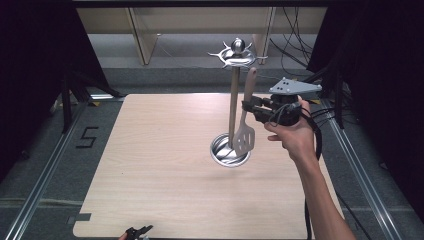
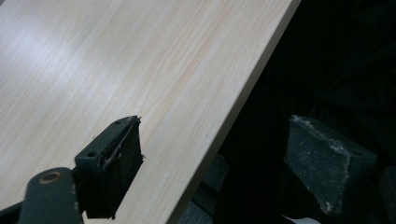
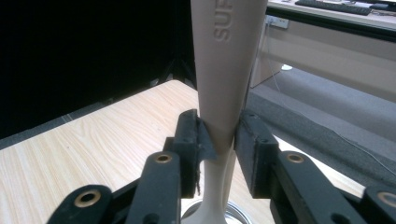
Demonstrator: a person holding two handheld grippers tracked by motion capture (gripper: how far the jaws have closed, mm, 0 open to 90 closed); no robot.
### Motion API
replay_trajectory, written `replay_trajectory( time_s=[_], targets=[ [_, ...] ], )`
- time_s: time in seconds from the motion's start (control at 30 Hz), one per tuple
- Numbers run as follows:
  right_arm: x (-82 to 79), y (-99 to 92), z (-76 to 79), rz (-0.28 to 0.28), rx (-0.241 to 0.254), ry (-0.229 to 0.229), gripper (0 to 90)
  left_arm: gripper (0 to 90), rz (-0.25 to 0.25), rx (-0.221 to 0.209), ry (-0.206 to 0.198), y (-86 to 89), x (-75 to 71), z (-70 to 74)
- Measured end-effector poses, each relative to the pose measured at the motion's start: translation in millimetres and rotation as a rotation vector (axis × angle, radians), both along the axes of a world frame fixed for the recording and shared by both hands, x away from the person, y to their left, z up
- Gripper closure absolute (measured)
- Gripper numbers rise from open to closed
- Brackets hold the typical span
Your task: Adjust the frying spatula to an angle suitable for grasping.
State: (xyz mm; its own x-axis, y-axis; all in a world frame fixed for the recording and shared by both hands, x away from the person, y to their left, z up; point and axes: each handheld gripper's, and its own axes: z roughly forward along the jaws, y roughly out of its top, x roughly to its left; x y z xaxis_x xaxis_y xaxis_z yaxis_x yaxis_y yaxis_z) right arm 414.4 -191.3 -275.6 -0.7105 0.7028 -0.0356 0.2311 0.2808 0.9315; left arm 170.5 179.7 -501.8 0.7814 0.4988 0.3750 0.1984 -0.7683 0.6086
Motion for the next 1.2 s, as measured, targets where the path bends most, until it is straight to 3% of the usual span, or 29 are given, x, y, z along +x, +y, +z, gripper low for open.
replay_trajectory(
  time_s=[0.2, 0.4, 0.47, 0.5, 0.53, 0.67, 0.87, 0.9, 1.0, 1.07, 1.2],
  targets=[
    [-4.6, 1.1, 1.1, -0.005, -0.012, -0.009, 63.1, 17.8, 0.000, 0.000, -0.001, -0.1, -0.1, 0.1],
    [-9.8, -0.5, 0.5, -0.015, 0.015, 0.002, 54.4, 17.8, 0.000, 0.000, 0.000, 0.0, 0.0, 0.0],
    [-10.8, -3.7, -0.6, -0.017, 0.003, -0.022, 52.8, 17.8, -0.001, 0.000, 0.001, -0.1, -0.1, -0.1],
    [-12.4, -4.3, -2.2, -0.009, 0.016, -0.007, 52.0, 17.8, -0.002, -0.001, 0.000, -0.1, -0.1, 0.1],
    [-12.6, -6.5, -3.5, -0.012, 0.010, -0.026, 51.3, 17.8, -0.002, -0.001, 0.000, -0.1, 0.0, 0.2],
    [-17.1, -13.1, -9.3, -0.009, 0.028, -0.010, 48.7, 17.8, 0.001, 0.001, -0.001, -0.1, 0.0, 0.0],
    [-23.8, -22.3, -19.5, -0.025, 0.026, -0.025, 47.1, 17.8, -0.005, 0.000, 0.007, 0.6, 0.6, 0.7],
    [-25.8, -24.0, -20.9, -0.023, 0.030, -0.004, 46.8, 17.8, -0.005, 0.000, 0.007, 0.6, 0.5, 0.6],
    [-26.9, -27.4, -25.1, -0.018, 0.039, -0.008, 46.6, 17.8, -0.005, -0.001, 0.008, 0.4, 0.3, 0.6],
    [-31.4, -30.5, -30.6, -0.019, 0.053, 0.015, 45.3, 17.8, -0.005, -0.002, 0.008, 0.4, 0.5, 0.6],
    [-35.4, -35.7, -38.5, -0.015, 0.049, -0.002, 44.9, 17.8, -0.004, -0.001, 0.008, 0.7, 0.7, 0.7]
  ],
)
